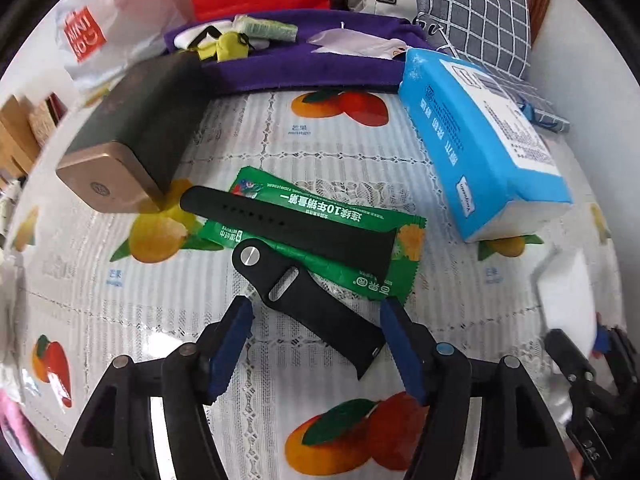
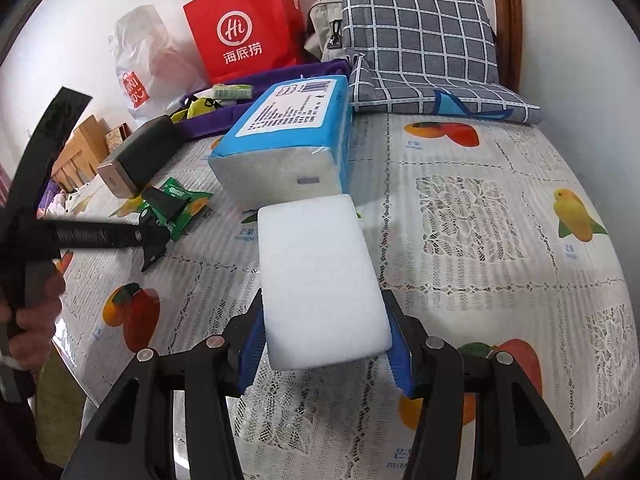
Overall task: Organize soft objects
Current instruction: 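Close the left tool on the black watch strap while the right holds the foam block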
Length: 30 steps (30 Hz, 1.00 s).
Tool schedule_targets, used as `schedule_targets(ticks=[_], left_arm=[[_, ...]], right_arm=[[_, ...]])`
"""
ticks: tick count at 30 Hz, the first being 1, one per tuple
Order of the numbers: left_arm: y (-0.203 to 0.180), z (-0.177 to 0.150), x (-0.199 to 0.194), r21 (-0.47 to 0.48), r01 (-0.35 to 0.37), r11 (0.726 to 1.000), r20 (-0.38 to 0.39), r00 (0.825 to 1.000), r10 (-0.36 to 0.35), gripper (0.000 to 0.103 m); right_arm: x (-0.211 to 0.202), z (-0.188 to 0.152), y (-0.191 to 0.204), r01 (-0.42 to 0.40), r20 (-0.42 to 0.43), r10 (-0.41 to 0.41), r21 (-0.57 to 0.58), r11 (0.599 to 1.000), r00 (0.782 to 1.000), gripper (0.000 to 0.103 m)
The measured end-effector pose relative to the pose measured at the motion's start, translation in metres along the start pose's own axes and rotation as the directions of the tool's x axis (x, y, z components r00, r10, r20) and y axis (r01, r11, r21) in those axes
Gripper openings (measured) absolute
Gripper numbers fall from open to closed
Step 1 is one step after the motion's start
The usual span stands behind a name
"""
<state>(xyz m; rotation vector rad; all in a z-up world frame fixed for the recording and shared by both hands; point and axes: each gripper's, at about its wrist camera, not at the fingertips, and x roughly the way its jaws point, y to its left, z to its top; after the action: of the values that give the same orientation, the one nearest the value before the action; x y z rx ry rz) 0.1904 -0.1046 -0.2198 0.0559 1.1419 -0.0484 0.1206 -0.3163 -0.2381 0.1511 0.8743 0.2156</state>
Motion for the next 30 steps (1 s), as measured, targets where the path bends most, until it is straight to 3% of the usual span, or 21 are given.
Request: schedule_targets(ticks=[4, 11, 16, 17, 18, 20, 23, 26, 28, 30], left_arm=[[0.005, -0.005, -0.004, 0.042, -0.002, 0.999, -0.008, 1.000, 0.002, 0.066], [0.035, -0.016, -0.010, 0.002, -0.004, 1.000, -0.054, 0.999, 0.004, 0.066], [0.033, -0.010, -0.006, -0.022, 0.007, 1.000, -0.003, 1.000, -0.007, 0.066], [0.030, -0.009, -0.005, -0.007, -0.011, 1.000, 0.011, 1.000, 0.011, 0.055], [0.024, -0.009, -0.007, 0.026, -0.021, 0.999, 0.036, 0.999, 0.020, 0.036], [0.016, -0.010, -0.009, 0.072, -0.004, 0.997, 0.043, 0.999, 0.001, 0.023], [0.014, -0.012, -0.012, 0.102, -0.007, 0.995, 0.062, 0.998, 0.001, 0.021], [0.028, -0.011, -0.017, 0.057, 0.076, 0.995, 0.045, 0.996, -0.078, 0.018], [0.037, -0.010, -0.022, 0.033, 0.146, 0.989, 0.038, 0.988, -0.147, 0.009], [0.039, -0.011, -0.028, 0.036, 0.151, 0.988, 0.051, 0.987, -0.153, 0.006]], right_arm=[[0.001, -0.001, 0.002, 0.009, -0.002, -0.009, -0.008, 1.000, 1.000, 0.053], [-0.002, -0.003, 0.003, 0.009, -0.007, -0.009, -0.010, 1.000, 1.000, 0.053], [-0.002, -0.003, 0.007, 0.012, -0.012, -0.012, -0.017, 1.000, 1.000, 0.053], [-0.002, -0.003, 0.007, 0.015, -0.014, -0.015, -0.018, 1.000, 1.000, 0.053], [-0.002, -0.003, 0.008, 0.018, -0.016, -0.018, -0.017, 1.000, 1.000, 0.053], [-0.003, -0.002, 0.008, 0.025, -0.020, -0.026, -0.015, 1.000, 0.999, 0.053], [-0.006, -0.002, 0.010, 0.042, -0.015, -0.042, -0.017, 0.999, 0.999, 0.052], [-0.009, -0.001, 0.013, 0.055, -0.009, -0.055, -0.019, 0.998, 0.998, 0.052], [-0.013, 0.001, 0.016, 0.066, -0.007, -0.066, -0.025, 0.998, 0.998, 0.052], [-0.017, 0.003, 0.018, 0.071, -0.003, -0.071, -0.028, 0.997, 0.997, 0.052]])
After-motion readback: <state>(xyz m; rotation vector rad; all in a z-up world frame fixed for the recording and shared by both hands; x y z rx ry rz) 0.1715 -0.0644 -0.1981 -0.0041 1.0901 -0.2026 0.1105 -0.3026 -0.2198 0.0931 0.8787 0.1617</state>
